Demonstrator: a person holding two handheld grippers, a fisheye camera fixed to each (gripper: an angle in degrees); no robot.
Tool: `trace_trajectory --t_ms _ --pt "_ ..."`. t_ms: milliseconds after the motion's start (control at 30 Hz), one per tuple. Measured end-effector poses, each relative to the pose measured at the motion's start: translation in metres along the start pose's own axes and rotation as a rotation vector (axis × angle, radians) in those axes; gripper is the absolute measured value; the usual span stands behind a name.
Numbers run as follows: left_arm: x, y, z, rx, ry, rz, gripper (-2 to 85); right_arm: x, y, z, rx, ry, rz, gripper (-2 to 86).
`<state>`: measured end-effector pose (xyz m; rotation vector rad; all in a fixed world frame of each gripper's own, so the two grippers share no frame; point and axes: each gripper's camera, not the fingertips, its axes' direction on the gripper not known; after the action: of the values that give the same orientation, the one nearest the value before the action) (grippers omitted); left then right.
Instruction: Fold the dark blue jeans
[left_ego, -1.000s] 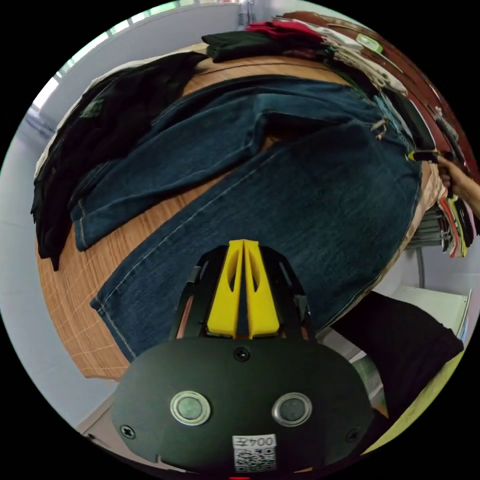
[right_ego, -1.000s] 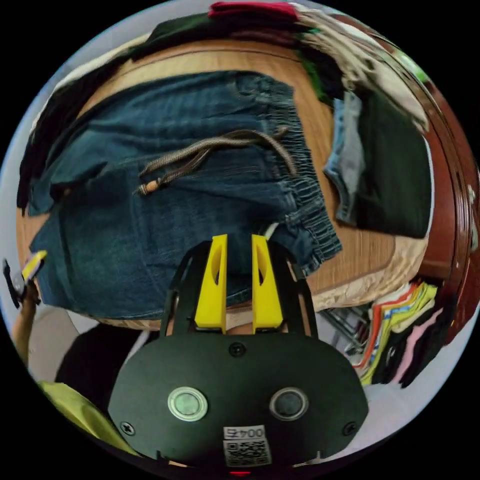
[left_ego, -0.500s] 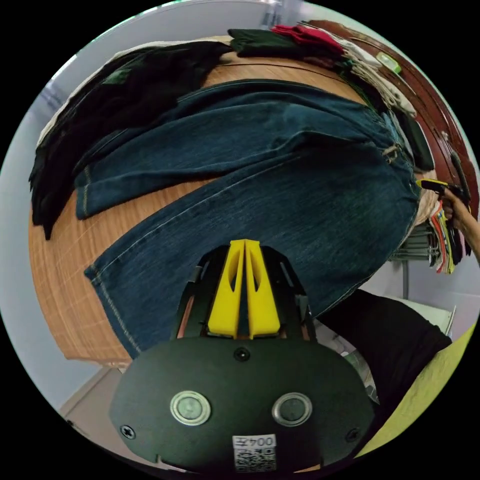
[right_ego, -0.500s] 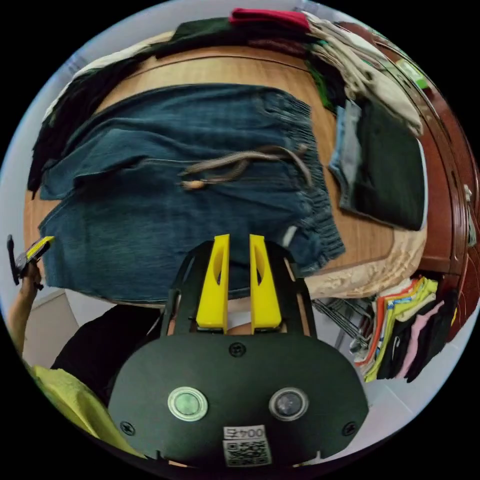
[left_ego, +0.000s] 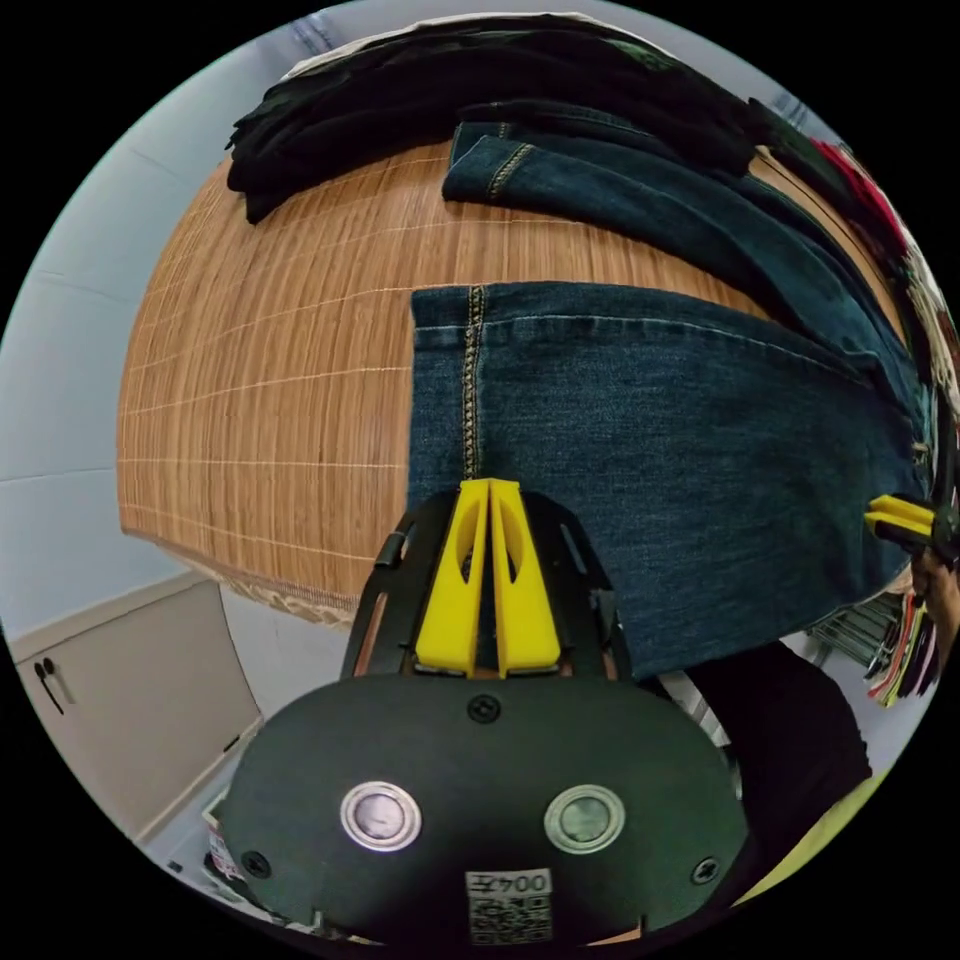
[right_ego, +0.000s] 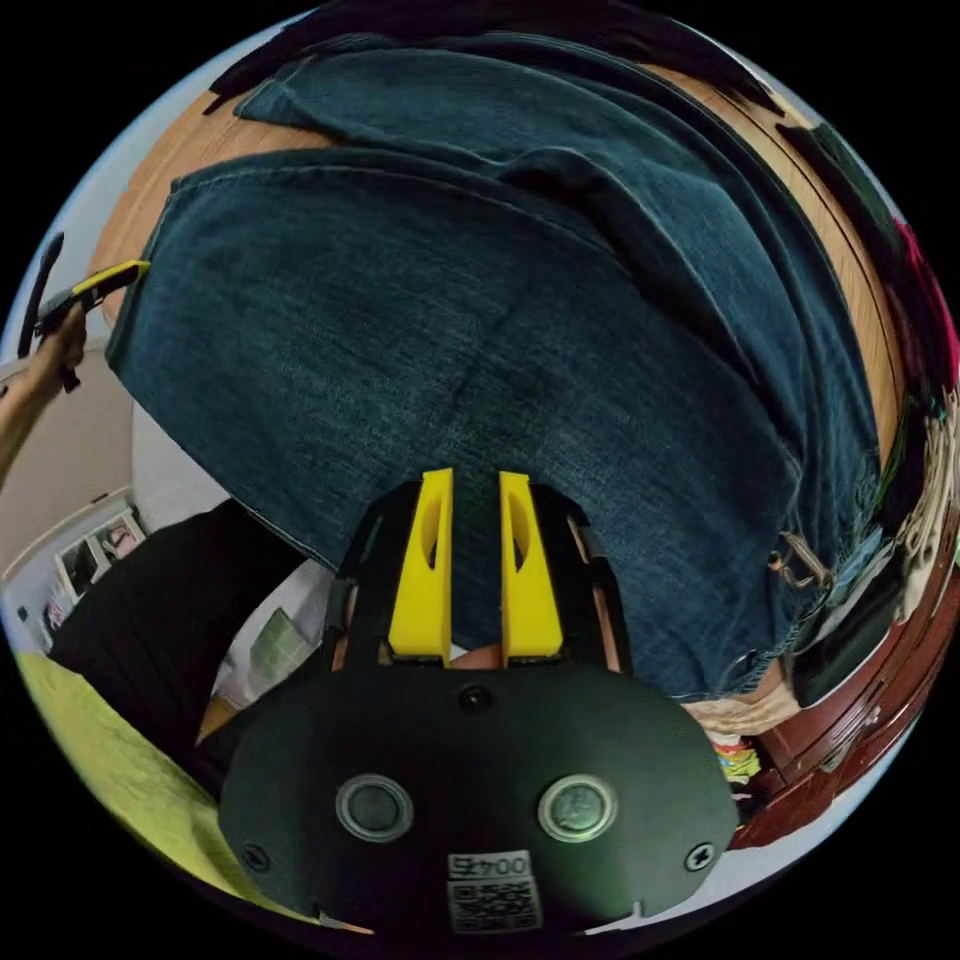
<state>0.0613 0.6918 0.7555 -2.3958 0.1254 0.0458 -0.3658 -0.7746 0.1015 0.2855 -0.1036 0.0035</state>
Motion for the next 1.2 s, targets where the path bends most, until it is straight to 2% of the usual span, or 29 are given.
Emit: trace_trajectory --t_ms 100,200,233,367,533,667,867,1200 --pt "0.000 -0.003 -0.006 -0.027 0.023 0.048 0.8 -0.001 -0.003 0.008 0.014 -0.006 0.000 6.9" --pt "-0.008 -0.016 -0.037 0.109 0.094 0.049 1.0 0.007 -0.014 0.007 -0.005 -0.035 0.032 6.7" --pt "-0.008 -0.029 -0.051 0.168 0.086 0.071 1.2 0.008 -0.020 -0.002 0.053 -0.032 0.028 7.2" --pt "0.010 -0.099 -0.088 0.330 -0.037 0.325 2.9 0.019 -0.060 -0.038 0.269 0.034 -0.037 8.4" --pt "0.046 -0.180 -0.104 0.377 -0.247 0.657 6.7 0.051 -0.131 -0.065 0.357 0.017 -0.089 8.6" --pt "0.068 -0.222 -0.110 0.372 -0.295 0.832 7.6 0.074 -0.184 -0.070 0.321 0.018 -0.149 9.3" --pt "0.096 -0.228 -0.108 0.333 -0.373 1.041 7.4 0.092 -0.229 -0.061 0.250 0.070 -0.200 10.6" --pt "0.106 -0.237 -0.110 0.245 -0.420 1.106 6.0 0.087 -0.289 -0.035 0.030 0.266 -0.461 11.8"
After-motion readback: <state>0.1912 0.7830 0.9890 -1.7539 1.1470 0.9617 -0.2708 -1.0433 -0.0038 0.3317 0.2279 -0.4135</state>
